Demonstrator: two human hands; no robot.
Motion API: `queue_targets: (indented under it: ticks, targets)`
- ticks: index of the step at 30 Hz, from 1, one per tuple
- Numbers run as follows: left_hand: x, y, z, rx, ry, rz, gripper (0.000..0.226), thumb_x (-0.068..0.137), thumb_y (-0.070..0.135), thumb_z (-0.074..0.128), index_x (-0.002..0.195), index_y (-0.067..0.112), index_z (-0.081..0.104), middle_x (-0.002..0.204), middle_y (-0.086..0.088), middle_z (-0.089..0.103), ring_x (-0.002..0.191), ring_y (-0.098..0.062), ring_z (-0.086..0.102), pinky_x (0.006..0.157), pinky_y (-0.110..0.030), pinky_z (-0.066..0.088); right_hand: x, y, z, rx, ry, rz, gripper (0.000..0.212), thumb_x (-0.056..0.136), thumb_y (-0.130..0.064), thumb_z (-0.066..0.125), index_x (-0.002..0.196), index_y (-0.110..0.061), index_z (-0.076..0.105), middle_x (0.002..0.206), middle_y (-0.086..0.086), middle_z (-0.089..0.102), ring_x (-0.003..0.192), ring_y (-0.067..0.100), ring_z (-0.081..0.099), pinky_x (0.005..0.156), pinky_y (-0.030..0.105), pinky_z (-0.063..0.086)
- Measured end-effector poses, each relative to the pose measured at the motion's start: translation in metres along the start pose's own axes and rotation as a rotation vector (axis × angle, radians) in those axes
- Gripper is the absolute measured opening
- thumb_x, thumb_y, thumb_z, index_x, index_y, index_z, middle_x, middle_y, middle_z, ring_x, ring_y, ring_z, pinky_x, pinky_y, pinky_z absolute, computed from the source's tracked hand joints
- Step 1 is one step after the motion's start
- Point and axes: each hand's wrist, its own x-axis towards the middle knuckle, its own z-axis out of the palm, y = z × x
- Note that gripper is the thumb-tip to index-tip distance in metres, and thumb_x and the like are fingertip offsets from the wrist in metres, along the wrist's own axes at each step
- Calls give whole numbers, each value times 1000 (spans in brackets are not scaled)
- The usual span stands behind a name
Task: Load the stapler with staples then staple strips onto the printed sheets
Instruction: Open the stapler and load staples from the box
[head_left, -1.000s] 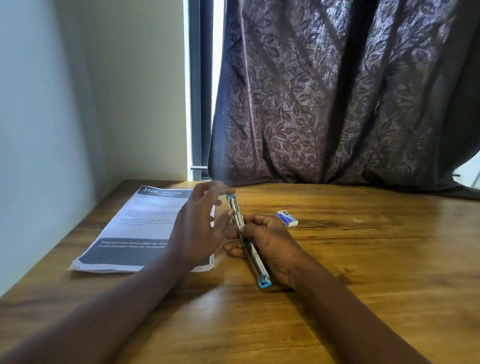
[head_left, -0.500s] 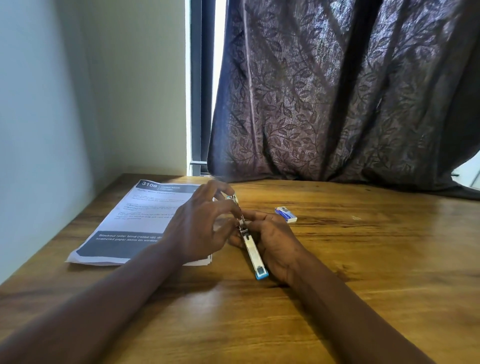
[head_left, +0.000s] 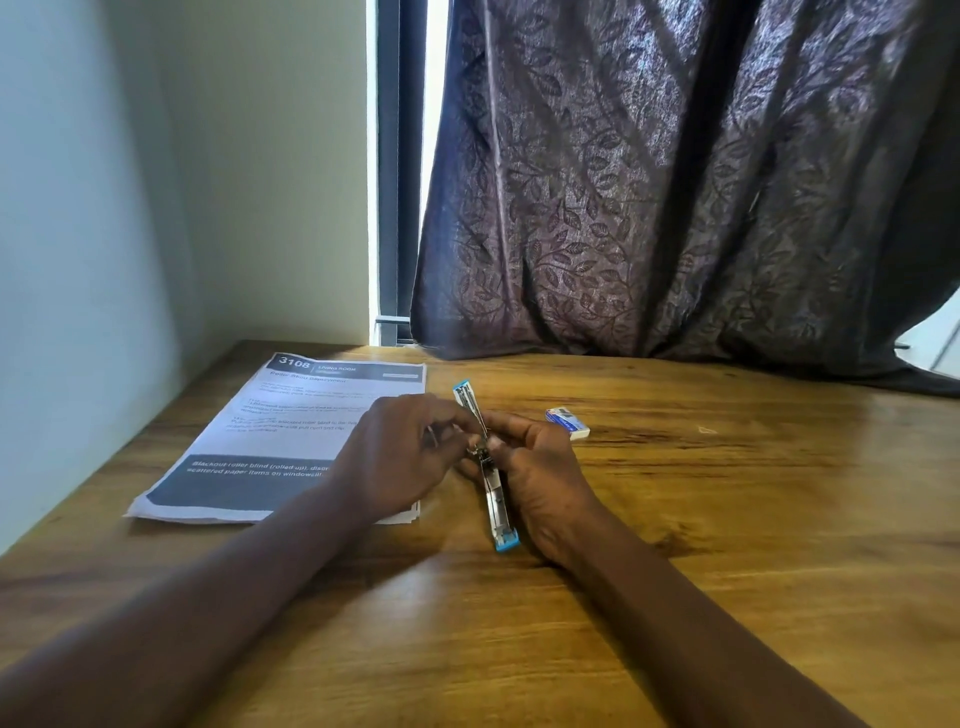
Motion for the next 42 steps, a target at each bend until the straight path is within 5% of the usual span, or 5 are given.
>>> queue_targets:
  ticks: [13,21,30,37,42]
  targets:
    - [-1,10,6,-24,-35,-73,10,86,38,76,88,32,68,73,16,69,69,-2,62,63,-28,49,-7,4,2,-297,80,-173,43,98,12,44,133,-5,63,124,7,71,116,17,67,102,40,54]
    - [-1,13,3,-93,-79,23,11,94,16,69,90,25,64,78,11,71,76,-2,67,68,-19,46,-5,-1,2,-108,66,-90,35,98,7,54,126,-12,64,112,14,74,90,18,74,69,25,61]
    - [5,5,-17,-499,-4,-264,6,94,9,71,91,4,72,80,-16,77,64,-22,71,62,-34,61,0,-9,-2,99,158,11,35,100,11,43,126,-6,60,106,23,73,80,25,74,74,32,62]
    - [7,-10,-9,-20,-167,-125,14,96,20,70,108,23,76,93,7,76,74,3,67,64,-4,45,2,-14,-8,50,230,-5,35,100,10,43,125,-6,61,104,25,72,93,33,74,80,35,61]
    - [7,-12,-7,71,-275,-34,19,96,19,68,105,31,79,99,12,73,87,-3,61,72,-19,46,4,-14,-10,56,222,21,36,99,10,44,126,-7,61,104,24,73,98,35,75,82,35,61]
